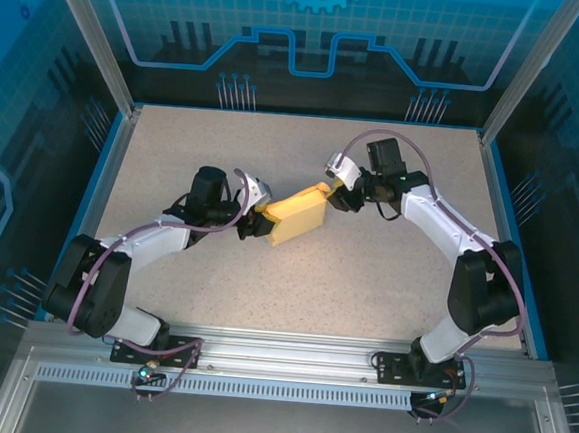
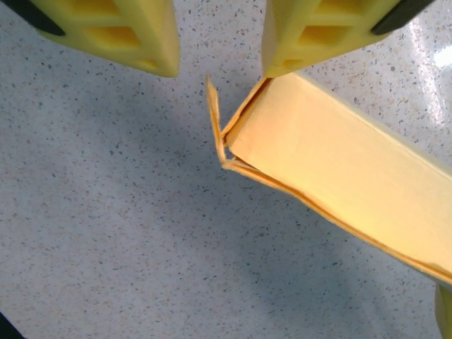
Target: Fold the paper box
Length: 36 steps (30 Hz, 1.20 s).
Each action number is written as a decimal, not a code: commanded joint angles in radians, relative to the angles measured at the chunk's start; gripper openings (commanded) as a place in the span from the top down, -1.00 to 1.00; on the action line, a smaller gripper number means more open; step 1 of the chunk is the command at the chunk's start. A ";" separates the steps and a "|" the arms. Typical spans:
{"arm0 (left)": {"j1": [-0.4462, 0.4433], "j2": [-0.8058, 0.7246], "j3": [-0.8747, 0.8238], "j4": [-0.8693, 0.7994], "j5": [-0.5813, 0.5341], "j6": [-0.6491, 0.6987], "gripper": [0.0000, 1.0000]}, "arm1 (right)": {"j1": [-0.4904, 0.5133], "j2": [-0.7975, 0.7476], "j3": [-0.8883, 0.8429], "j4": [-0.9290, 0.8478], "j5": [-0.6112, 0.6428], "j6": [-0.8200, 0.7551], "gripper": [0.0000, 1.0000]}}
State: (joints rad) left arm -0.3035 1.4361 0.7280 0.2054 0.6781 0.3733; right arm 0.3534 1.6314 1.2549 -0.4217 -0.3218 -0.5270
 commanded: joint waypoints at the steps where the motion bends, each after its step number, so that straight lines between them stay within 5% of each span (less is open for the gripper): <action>1: 0.008 0.009 0.032 -0.021 0.034 0.033 0.32 | 0.014 0.024 0.043 -0.023 -0.022 -0.012 0.43; 11: 0.007 0.022 0.040 -0.026 0.032 0.039 0.32 | 0.025 0.075 0.106 -0.045 0.001 -0.027 0.43; 19: 0.007 0.024 0.040 -0.027 0.021 0.038 0.32 | 0.032 0.103 0.138 -0.084 -0.005 -0.022 0.76; 28: 0.007 0.024 0.039 -0.022 0.013 0.035 0.32 | 0.035 0.116 0.141 -0.089 0.004 -0.004 0.65; 36: 0.010 0.027 0.039 -0.021 -0.026 0.030 0.31 | 0.045 0.117 0.160 -0.103 0.009 0.050 0.86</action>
State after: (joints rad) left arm -0.3035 1.4540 0.7326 0.1833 0.6628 0.3767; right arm 0.3851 1.7405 1.3758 -0.4938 -0.3134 -0.5171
